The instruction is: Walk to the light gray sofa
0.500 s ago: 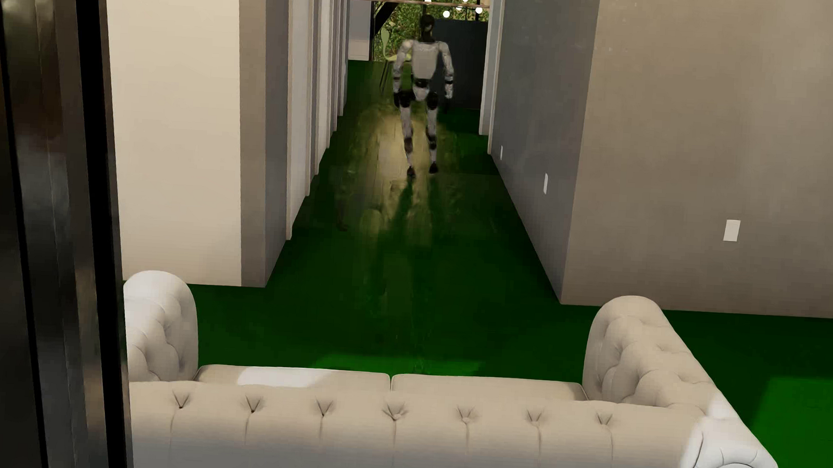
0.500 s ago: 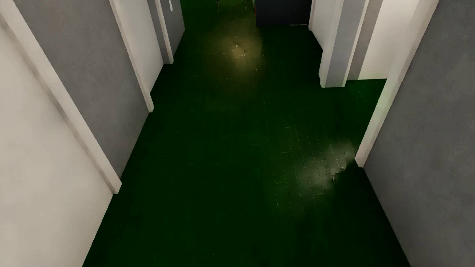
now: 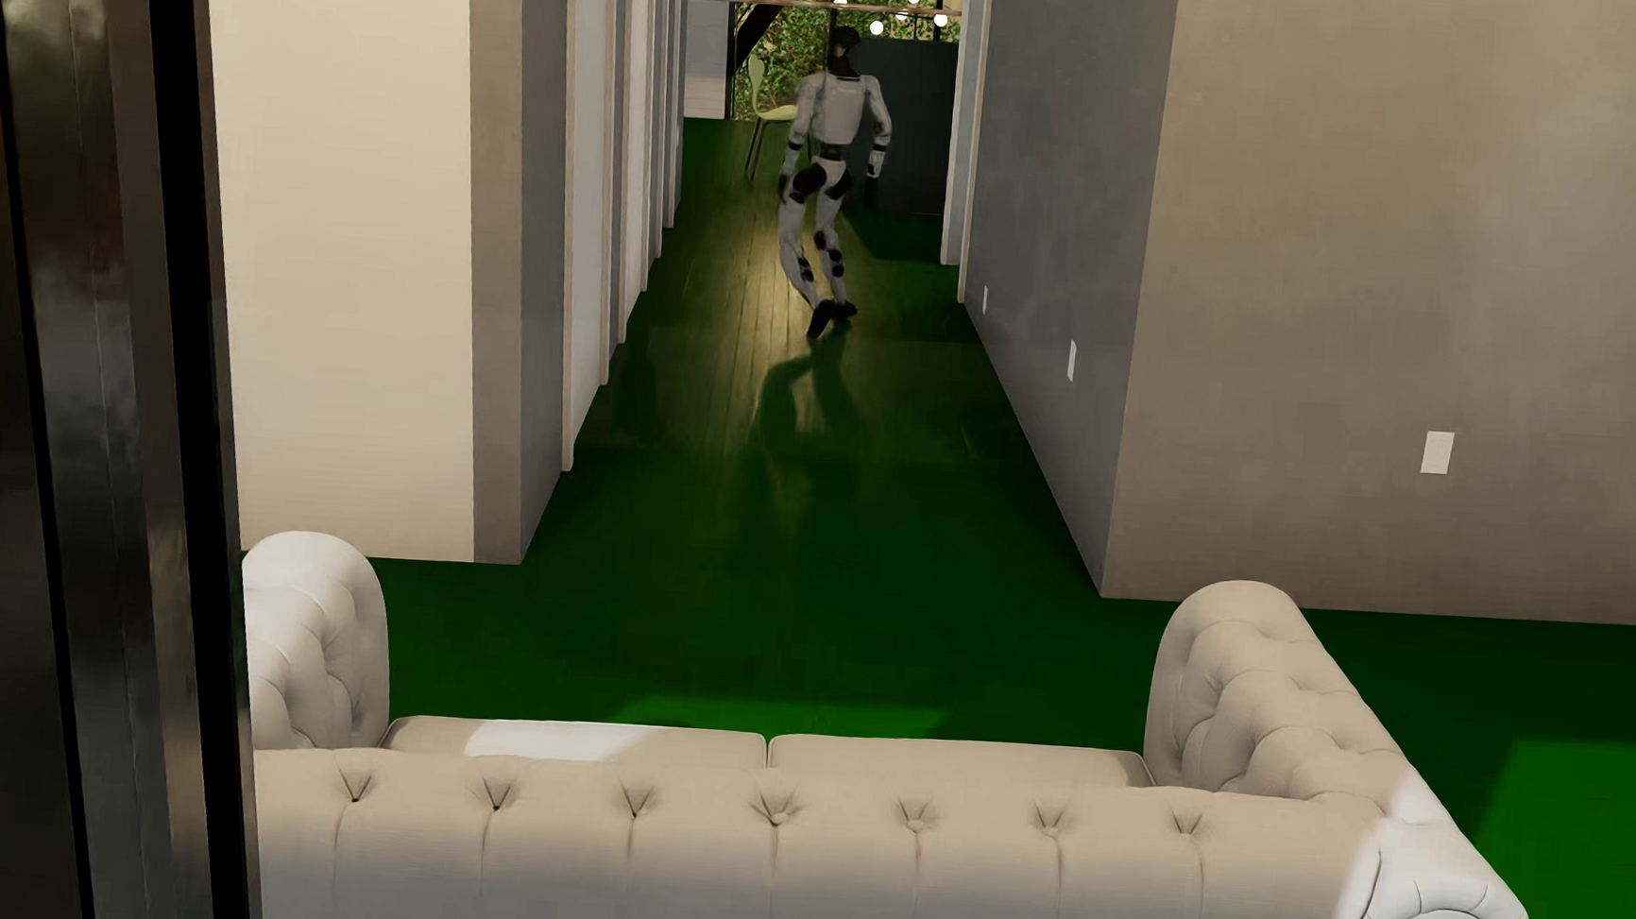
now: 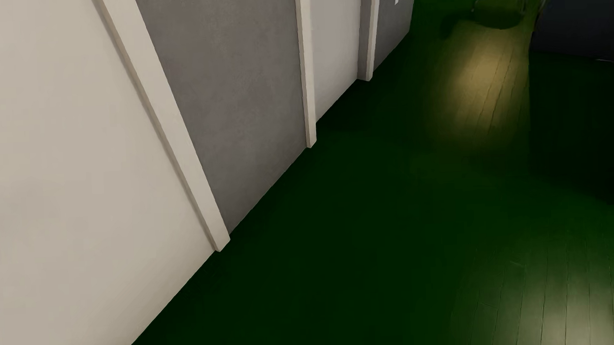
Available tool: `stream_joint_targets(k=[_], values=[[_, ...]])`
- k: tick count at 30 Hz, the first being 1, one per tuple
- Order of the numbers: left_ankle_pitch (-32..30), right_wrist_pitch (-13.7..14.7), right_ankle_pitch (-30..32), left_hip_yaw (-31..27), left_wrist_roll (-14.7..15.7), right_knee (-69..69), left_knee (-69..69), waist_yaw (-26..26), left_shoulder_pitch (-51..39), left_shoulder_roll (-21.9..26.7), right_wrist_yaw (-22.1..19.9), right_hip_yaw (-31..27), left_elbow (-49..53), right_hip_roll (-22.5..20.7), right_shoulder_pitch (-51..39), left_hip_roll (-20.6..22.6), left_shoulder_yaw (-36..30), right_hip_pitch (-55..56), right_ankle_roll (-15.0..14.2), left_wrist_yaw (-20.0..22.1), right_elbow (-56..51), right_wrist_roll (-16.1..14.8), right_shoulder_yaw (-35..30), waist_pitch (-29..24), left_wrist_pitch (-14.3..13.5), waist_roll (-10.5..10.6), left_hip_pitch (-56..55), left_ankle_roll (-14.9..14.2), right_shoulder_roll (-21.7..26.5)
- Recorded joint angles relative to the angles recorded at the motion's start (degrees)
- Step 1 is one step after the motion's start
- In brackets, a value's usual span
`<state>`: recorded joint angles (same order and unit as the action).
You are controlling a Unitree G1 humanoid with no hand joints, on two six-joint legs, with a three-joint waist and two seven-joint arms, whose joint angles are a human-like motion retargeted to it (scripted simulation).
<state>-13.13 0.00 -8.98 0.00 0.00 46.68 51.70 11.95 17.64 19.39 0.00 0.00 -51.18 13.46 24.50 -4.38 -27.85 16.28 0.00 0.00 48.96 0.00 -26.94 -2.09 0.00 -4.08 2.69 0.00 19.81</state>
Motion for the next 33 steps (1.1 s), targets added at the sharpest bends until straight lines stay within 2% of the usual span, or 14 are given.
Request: stream_joint_targets(k=[3, 6, 8, 13, 17, 23, 26, 28, 30, 33], values=[[-16.5, 0.0, -3.2, 0.0, 0.0, -2.2, -2.1, -2.5, 4.3, 2.1, 0.0, 0.0, -0.4, -0.7, -1.9, -0.5, 1.6, -4.2, 0.0, 0.0, -7.1, 0.0, 7.9, 0.0, 0.0, 0.5, -5.3, 0.0, 3.1], [-16.9, 0.0, -5.6, 0.0, 0.0, -2.6, -6.4, -4.0, 6.2, 4.1, 0.0, 0.0, 1.3, -1.2, -2.1, -1.7, 2.9, -7.6, 0.0, 0.0, -7.6, 0.0, 19.9, 0.4, 0.0, 1.7, -5.3, 0.0, 4.2], [-16.7, 0.0, -7.1, 0.0, 0.0, -2.3, -8.8, -4.5, 5.9, 4.7, 0.0, 0.0, 1.5, -1.1, -3.0, -2.4, 3.8, -8.9, 0.0, 0.0, -6.0, 0.0, 24.5, 0.6, 0.0, 2.5, -6.2, 0.0, 5.1], [-8.5, 0.0, -10.3, 0.0, 0.0, -1.4, -12.4, -7.8, 3.9, 5.5, 0.0, 0.0, 3.7, 0.2, -4.0, -1.9, 6.8, -10.2, 0.0, 0.0, -3.4, 0.0, 21.8, 0.0, 0.0, 2.1, -9.0, 0.0, 7.3], [-1.7, 0.0, -9.2, 0.0, 0.0, -1.8, -14.5, -9.4, 3.5, 5.1, 0.0, 0.0, 5.8, 1.4, -3.5, -1.3, 7.6, -10.6, 0.0, 0.0, -6.1, 0.0, 20.0, -0.7, 0.0, 2.2, -12.4, 0.0, 6.6], [0.6, 0.0, -9.9, 0.0, 0.0, -5.2, -14.9, -13.2, 4.1, 3.5, 0.0, 0.0, 4.4, 1.8, -7.4, 0.7, 5.2, -11.5, 0.0, 0.0, -9.3, 0.0, 14.8, -3.0, 0.0, 2.1, -19.7, 0.0, 5.9], [6.1, 0.0, -10.5, 0.0, 0.0, -4.0, -15.5, -13.0, 6.1, 2.4, 0.0, 0.0, 3.3, 2.7, -9.6, 0.4, 1.8, -10.7, 0.0, 0.0, -15.3, 0.0, 12.7, -3.7, 0.0, 2.4, -22.3, 0.0, 6.7], [9.6, 0.0, -11.2, 0.0, 0.0, -3.3, -14.6, -13.5, 7.0, 1.7, 0.0, 0.0, 2.6, 3.5, -9.6, -0.4, -0.6, -11.2, 0.0, 0.0, -19.2, 0.0, 11.6, -3.9, 0.0, 2.0, -23.8, 0.0, 6.5], [7.1, 0.0, -10.7, 0.0, 0.0, -4.7, -11.6, -14.2, 7.6, 1.0, 0.0, 0.0, 2.0, 3.3, -8.5, -2.0, -1.5, -14.2, 0.0, 0.0, -21.6, 0.0, 11.6, -3.8, 0.0, 1.5, -26.6, 0.0, 5.6], [-3.2, 0.0, -8.1, 0.0, 0.0, -8.7, -5.5, -17.6, 8.9, 0.1, 0.0, 0.0, 2.2, 1.9, -6.2, -3.7, -1.9, -21.6, 0.0, 0.0, -21.7, 0.0, 11.7, -3.1, 0.0, 1.0, -30.3, 0.0, 4.6]])
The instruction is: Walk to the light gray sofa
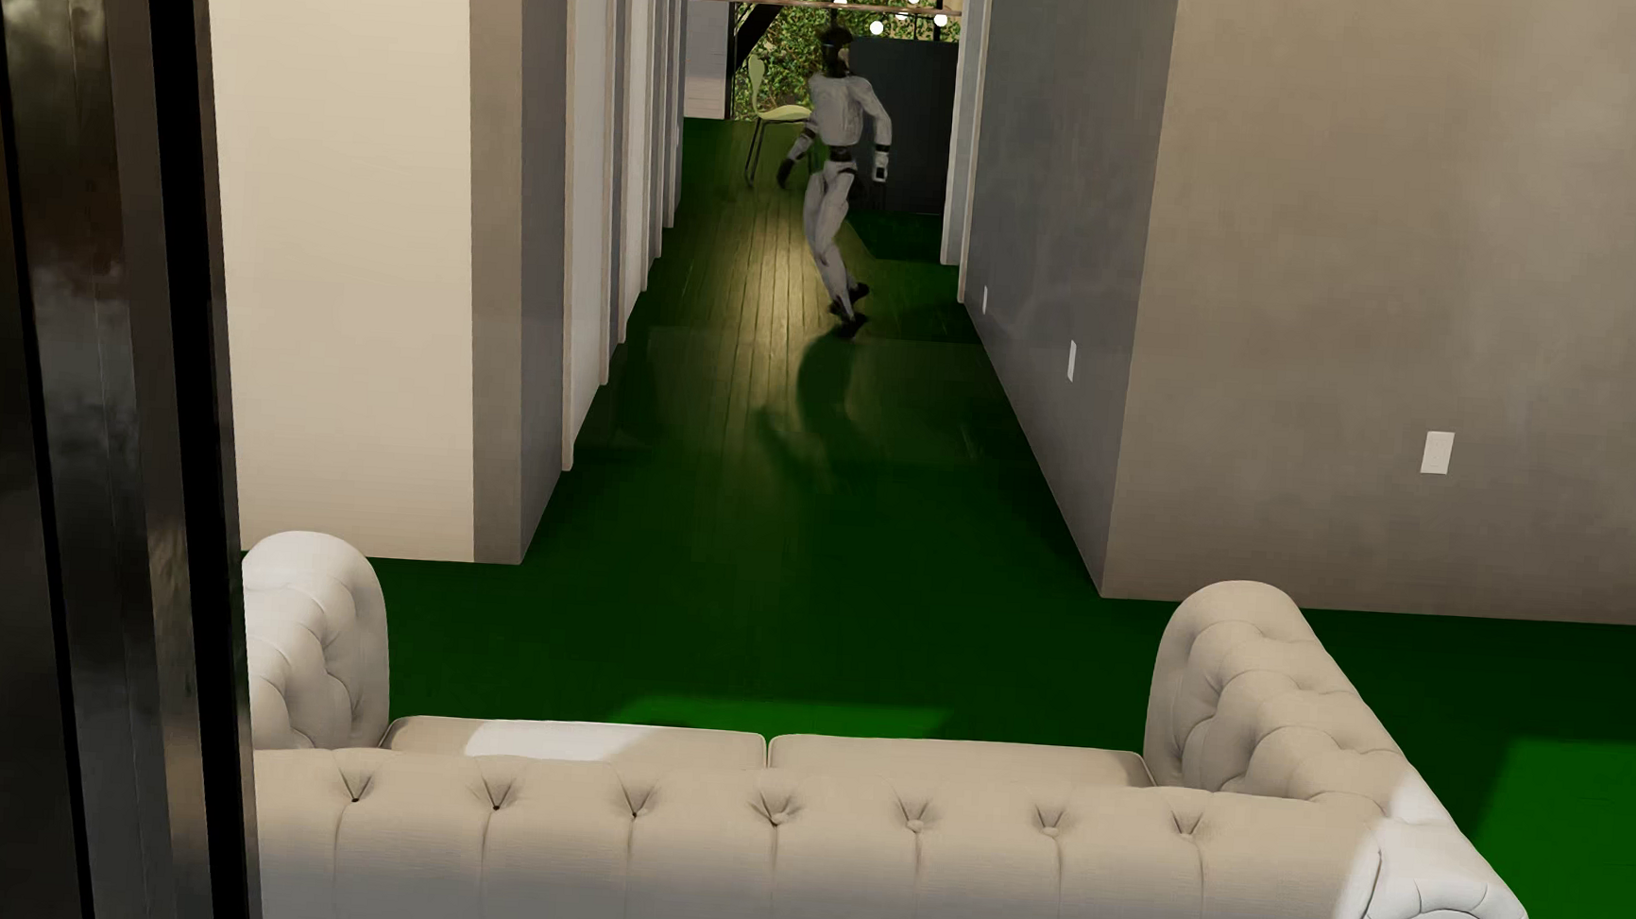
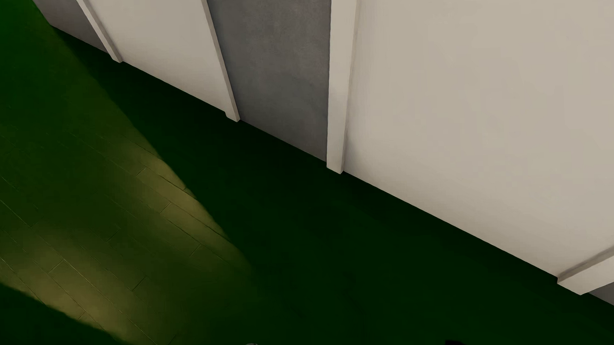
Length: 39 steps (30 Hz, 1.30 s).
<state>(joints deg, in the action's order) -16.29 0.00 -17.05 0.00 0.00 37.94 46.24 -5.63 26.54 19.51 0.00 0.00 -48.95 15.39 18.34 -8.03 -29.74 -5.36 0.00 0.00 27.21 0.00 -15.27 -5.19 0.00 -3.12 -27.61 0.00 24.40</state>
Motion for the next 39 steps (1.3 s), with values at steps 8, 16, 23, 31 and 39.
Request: stream_joint_targets(k=[8, 16, 23, 31, 39], values=[[16.9, 0.0, 2.8, 0.0, 0.0, 31.1, 0.2, 7.4, -7.3, 1.8, 0.0, 0.0, 0.8, -1.6, 5.7, 14.2, 5.6, 13.1, 0.0, 0.0, 17.0, 0.0, -1.4, -0.5, 0.0, -0.7, 7.6, 0.0, -2.4], [44.4, 0.0, 7.5, 0.0, 0.0, 2.1, -24.8, 27.0, -20.7, 7.4, 0.0, 0.0, 19.6, -8.6, 11.5, 16.9, 9.2, 45.4, 0.0, 0.0, 25.8, 0.0, -9.5, -0.5, 0.0, 1.2, 47.3, 0.0, -0.4], [4.0, 0.0, -1.2, 0.0, 0.0, 19.2, 12.9, 27.5, -17.7, 5.3, 0.0, 0.0, 8.5, -13.3, 5.4, 7.3, -4.4, 40.7, 0.0, 0.0, 31.5, 0.0, -10.2, -2.5, 0.0, 4.2, 42.4, 0.0, -1.1], [13.6, 0.0, -2.3, 0.0, 0.0, -9.0, -14.4, -3.9, 0.5, 4.7, 0.0, 0.0, 0.0, -12.9, -6.6, 12.7, -12.7, -8.3, 0.0, 0.0, 0.8, 0.0, 0.3, -1.3, 0.0, -0.5, 2.4, 0.0, -0.8], [6.1, 0.0, 26.2, 0.0, 0.0, 29.4, -4.0, -4.6, 0.5, 3.7, 0.0, 0.0, -6.0, -2.9, -5.6, 19.1, -13.3, -4.0, 0.0, 0.0, 10.4, 0.0, 0.5, -0.5, 0.0, -5.2, 0.2, 0.0, -2.8]])
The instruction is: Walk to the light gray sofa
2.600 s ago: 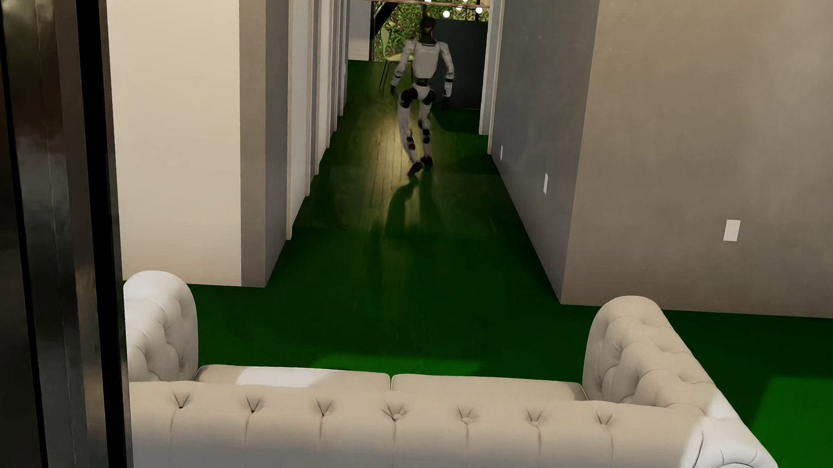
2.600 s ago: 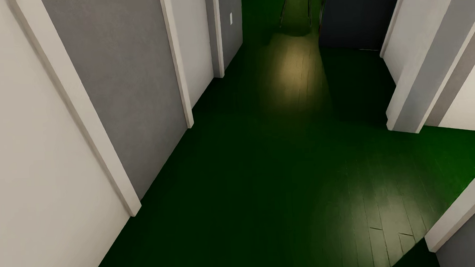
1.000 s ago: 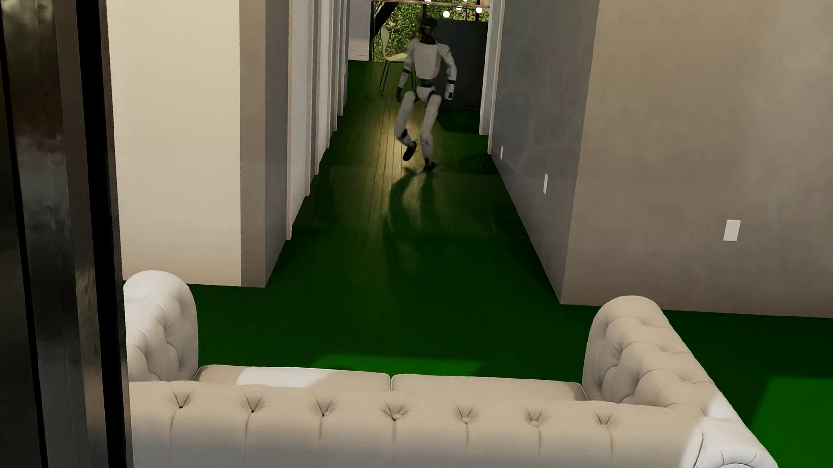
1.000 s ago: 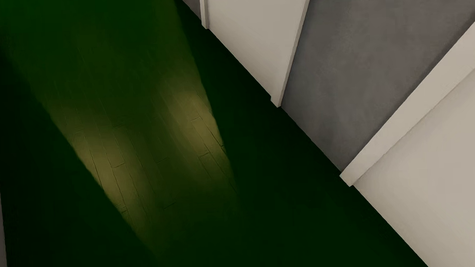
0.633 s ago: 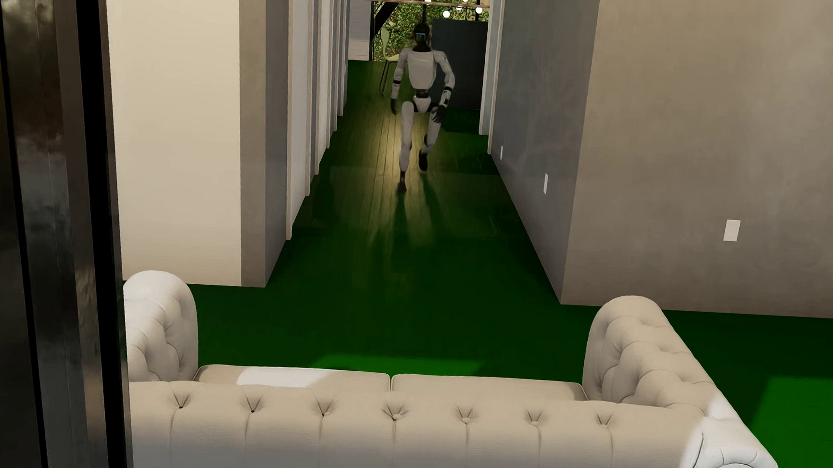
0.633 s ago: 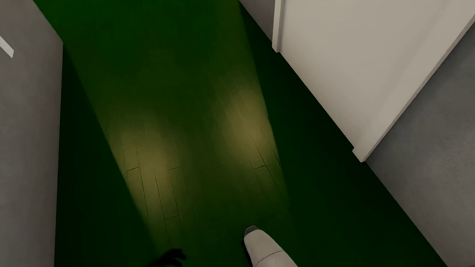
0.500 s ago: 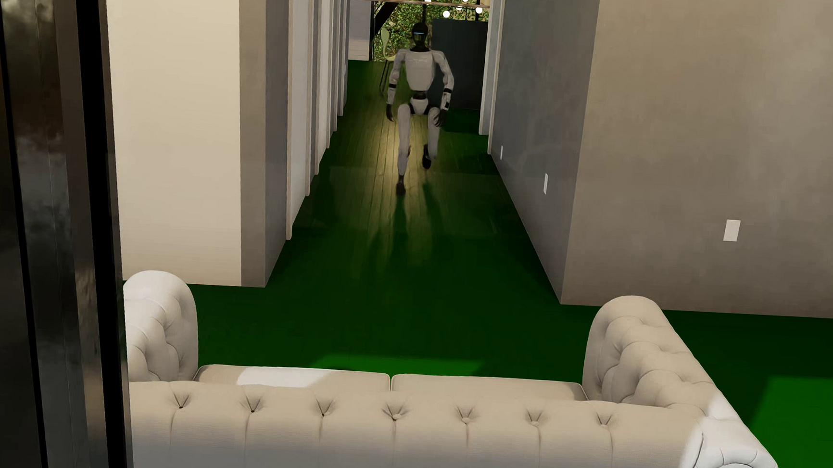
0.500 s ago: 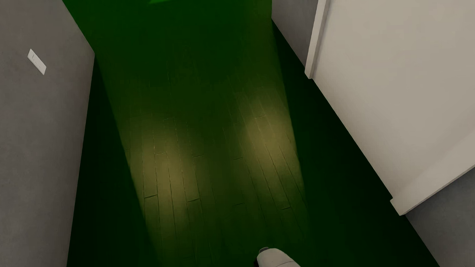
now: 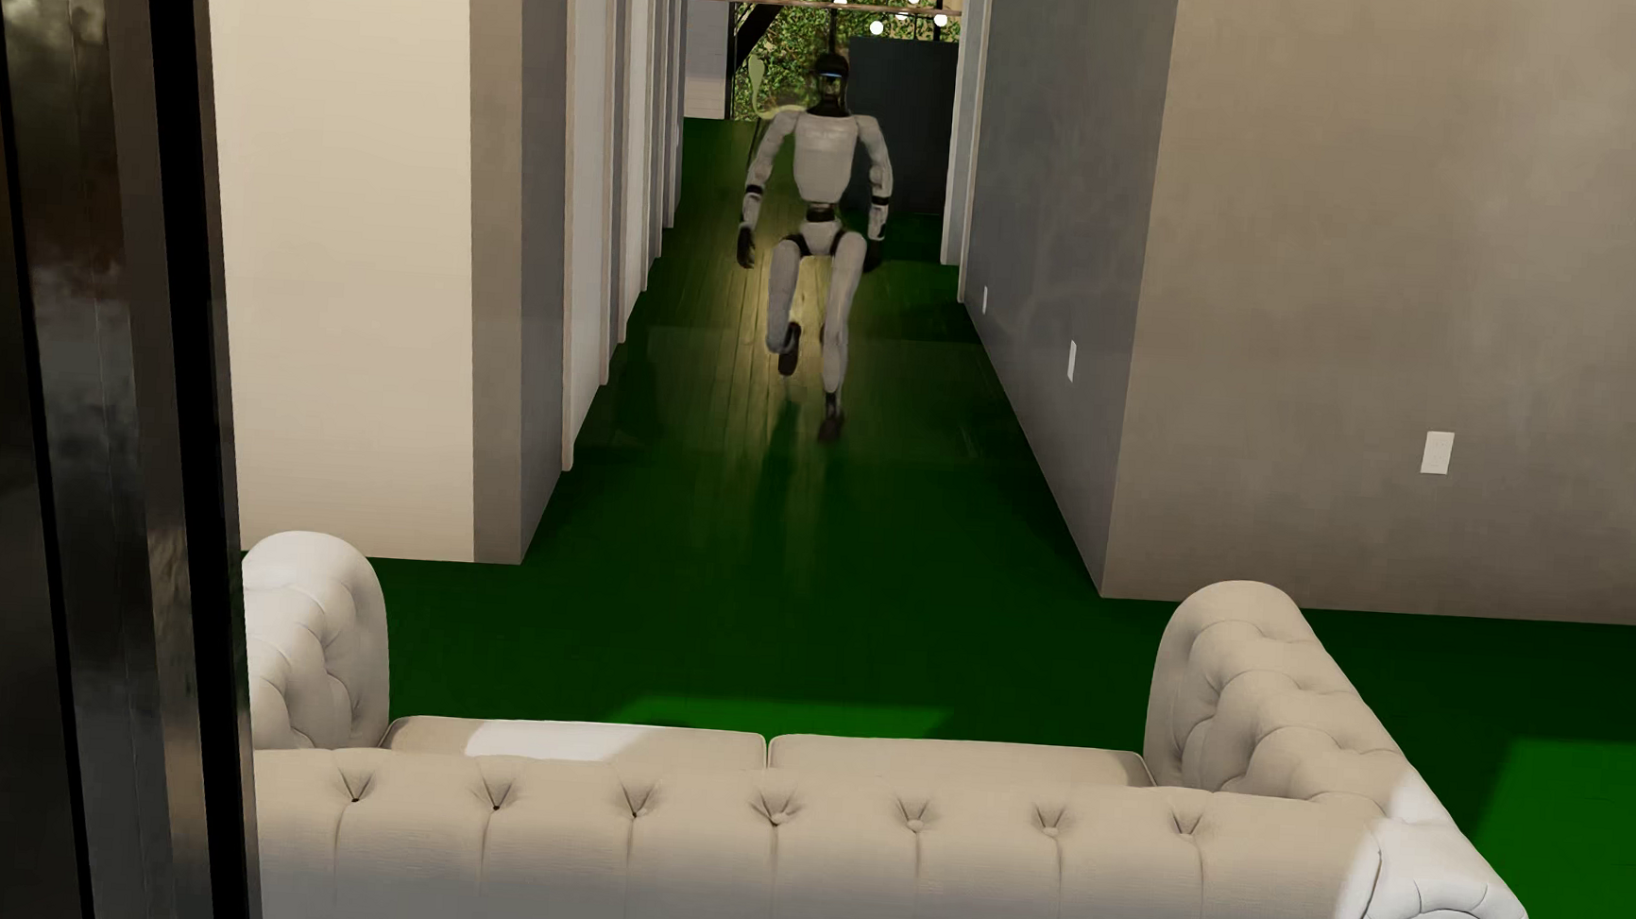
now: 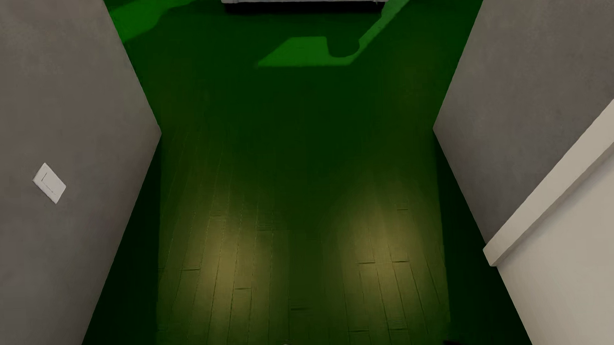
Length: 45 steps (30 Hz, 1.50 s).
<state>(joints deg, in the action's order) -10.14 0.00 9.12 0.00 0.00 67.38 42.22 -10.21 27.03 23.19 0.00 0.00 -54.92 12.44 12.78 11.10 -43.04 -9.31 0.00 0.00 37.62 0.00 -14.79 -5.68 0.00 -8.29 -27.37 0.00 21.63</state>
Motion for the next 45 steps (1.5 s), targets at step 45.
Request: stream_joint_targets(k=[45], values=[[10.9, 0.0, -12.1, 0.0, 0.0, -21.5, 5.9, 28.0, -18.8, -2.5, 0.0, 0.0, 22.8, -7.9, 18.4, -10.3, 23.9, 30.9, 0.0, 0.0, 21.6, 0.0, -10.5, 4.3, 0.0, 8.4, 46.3, 0.0, -0.8]])
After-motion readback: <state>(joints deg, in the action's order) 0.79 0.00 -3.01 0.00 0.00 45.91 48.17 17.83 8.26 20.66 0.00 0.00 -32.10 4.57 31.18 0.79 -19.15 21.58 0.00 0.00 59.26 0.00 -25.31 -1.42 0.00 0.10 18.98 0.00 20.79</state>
